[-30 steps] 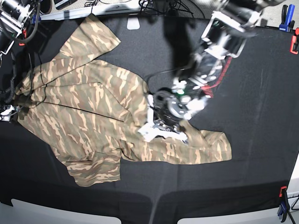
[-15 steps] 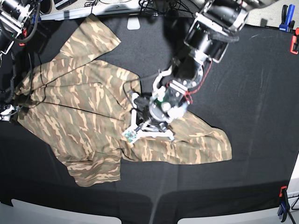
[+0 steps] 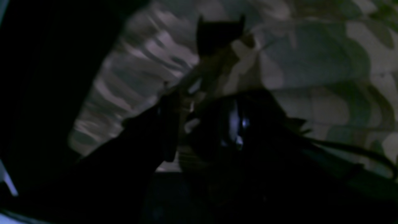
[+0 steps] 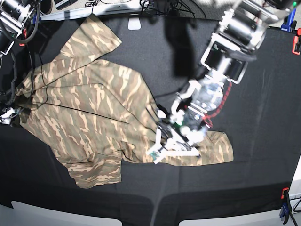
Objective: Layout the t-shirt on the table in an organized manner, then fold the t-shirt properly
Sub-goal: 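Grasp the shirt fabric with the left gripper and drag it outward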
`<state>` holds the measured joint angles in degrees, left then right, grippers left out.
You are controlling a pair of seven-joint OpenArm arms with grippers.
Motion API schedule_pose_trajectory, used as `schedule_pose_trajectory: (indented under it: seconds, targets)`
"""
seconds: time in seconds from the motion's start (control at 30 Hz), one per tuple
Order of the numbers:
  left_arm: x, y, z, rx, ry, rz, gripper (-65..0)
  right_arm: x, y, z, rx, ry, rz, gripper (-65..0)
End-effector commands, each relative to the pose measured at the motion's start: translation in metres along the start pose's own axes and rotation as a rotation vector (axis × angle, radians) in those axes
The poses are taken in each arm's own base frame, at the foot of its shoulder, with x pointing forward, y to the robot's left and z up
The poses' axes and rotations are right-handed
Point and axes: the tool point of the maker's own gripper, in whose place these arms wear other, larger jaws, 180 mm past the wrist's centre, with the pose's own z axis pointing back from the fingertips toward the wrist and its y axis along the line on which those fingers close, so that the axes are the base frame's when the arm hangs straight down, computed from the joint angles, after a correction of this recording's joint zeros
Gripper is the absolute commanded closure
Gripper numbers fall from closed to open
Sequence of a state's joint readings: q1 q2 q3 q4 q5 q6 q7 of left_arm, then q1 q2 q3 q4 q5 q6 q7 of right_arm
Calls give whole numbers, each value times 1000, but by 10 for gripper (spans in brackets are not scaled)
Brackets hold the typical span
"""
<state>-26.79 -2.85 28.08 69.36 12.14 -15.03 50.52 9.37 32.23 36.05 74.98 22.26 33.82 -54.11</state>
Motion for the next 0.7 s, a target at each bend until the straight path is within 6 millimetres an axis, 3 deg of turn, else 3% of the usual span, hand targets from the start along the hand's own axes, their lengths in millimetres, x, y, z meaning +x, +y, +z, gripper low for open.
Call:
schedule_pose_trajectory:
  seconds: [0.0, 0.27, 0.37, 0.5, 0.67]
  targets:
    - [31, 25, 9, 53, -80, 2, -181, 22, -9, 9, -19, -58, 16, -288]
    - [99, 74, 34, 90, -220, 30, -181, 18, -9, 9, -18, -37, 16, -288]
    - [114, 84, 42, 95, -251, 37, -181, 17, -9, 9, -18, -27, 16, -288]
    - [115, 80, 42, 72, -254, 51, -181, 16, -9, 9, -18, -24, 16, -288]
    - [98, 70, 34, 51, -203, 57, -181, 16, -9, 9, -18, -25, 16, -288]
